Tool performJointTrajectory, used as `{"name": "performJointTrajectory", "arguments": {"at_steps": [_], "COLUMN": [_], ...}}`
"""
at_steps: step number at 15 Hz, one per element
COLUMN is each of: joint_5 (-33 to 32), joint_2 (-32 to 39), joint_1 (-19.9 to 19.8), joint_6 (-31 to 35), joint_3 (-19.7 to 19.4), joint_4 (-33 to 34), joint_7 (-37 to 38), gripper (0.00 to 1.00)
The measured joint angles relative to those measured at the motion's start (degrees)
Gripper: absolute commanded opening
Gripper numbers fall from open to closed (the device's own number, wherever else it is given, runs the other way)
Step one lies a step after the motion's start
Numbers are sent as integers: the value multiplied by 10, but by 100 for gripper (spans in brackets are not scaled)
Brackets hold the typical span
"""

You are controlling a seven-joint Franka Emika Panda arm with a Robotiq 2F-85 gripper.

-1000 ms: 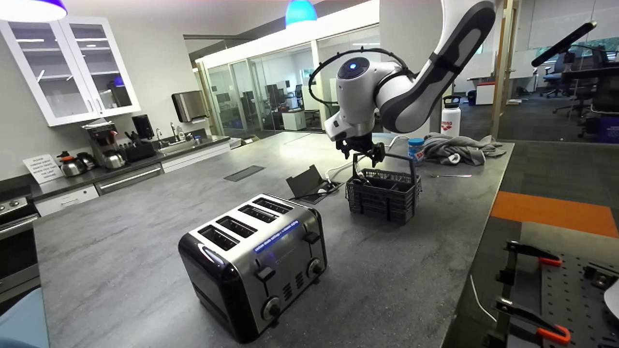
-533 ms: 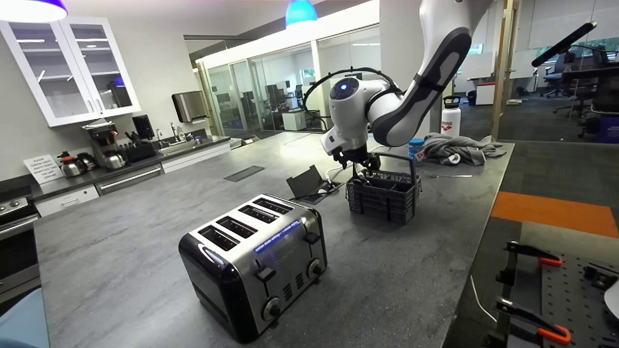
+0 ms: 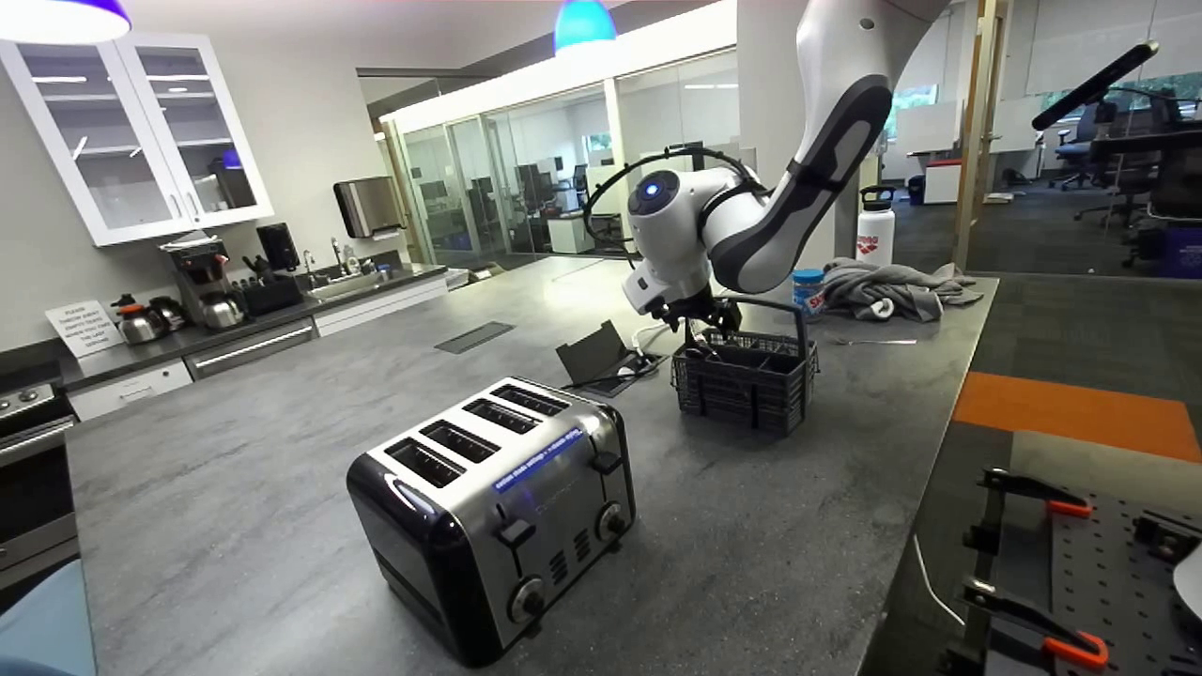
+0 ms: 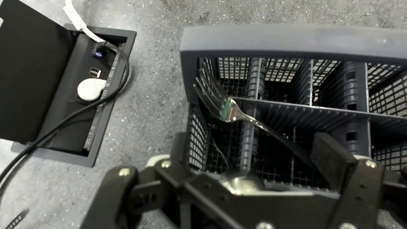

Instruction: Take out one fork from the cutlery box and put it on the right side of the counter, take out another fork from the box and place it on the left side of the counter then take out a spoon from the box and place it in between the two forks

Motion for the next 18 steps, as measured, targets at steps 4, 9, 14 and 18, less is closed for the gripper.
{"name": "performJointTrajectory", "arguments": {"at_steps": [4, 9, 14, 18], "joint_5": [-5, -15, -29, -34], "joint_2": [10, 25, 39, 45], "joint_1": [0, -4, -8, -9], "joint_6": [-10, -11, -12, -21], "joint_3": [0, -2, -5, -7], "joint_4": [14, 26, 35, 39], "joint_7": [-4, -4, -4, -4], "gripper": [100, 100, 100, 100]}}
